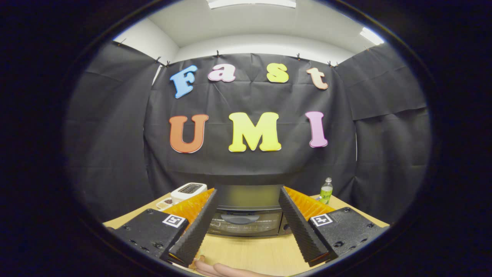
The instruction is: Open the toaster oven, put the food inside, and close the toaster oven door.
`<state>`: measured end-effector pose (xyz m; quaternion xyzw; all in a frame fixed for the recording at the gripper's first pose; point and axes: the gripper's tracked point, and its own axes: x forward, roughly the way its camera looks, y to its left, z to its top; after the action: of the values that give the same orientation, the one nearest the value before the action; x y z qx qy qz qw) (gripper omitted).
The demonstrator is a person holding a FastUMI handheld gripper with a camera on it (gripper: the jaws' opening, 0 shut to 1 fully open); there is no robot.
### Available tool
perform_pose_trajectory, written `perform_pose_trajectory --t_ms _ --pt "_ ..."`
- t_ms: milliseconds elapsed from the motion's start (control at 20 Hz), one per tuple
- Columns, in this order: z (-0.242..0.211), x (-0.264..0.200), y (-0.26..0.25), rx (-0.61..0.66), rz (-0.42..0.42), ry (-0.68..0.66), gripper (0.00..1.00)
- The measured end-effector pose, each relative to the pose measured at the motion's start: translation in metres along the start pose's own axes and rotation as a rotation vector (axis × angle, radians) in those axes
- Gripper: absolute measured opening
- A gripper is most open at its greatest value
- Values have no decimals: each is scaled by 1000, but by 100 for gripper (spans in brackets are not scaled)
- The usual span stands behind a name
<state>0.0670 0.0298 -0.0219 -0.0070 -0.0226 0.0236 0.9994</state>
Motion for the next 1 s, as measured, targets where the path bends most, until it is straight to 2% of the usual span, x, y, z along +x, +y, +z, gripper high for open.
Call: perform_pose_trajectory --t_ms 300,650,1000 --pt "-40 59 11 34 35 76 100" --pt "-84 125 9 50 29 145 100" --pt "-116 150 17 53 32 203 100"
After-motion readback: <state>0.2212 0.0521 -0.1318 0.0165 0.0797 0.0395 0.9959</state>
